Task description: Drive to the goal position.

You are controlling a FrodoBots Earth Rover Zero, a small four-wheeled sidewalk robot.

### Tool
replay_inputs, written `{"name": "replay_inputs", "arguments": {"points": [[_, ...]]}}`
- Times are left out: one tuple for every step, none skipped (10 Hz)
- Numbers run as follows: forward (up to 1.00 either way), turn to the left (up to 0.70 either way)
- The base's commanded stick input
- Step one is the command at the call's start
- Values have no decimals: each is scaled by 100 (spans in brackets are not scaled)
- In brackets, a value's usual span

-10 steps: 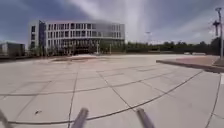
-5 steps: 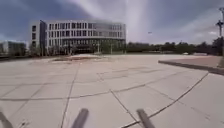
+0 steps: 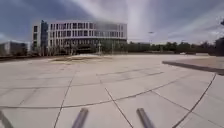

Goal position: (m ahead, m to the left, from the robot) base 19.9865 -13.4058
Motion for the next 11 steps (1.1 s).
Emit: {"name": "replay_inputs", "arguments": {"points": [[50,0],[50,0],[50,0],[50,0],[50,0],[50,0],[50,0],[50,0],[50,0],[50,0],[50,0]]}}
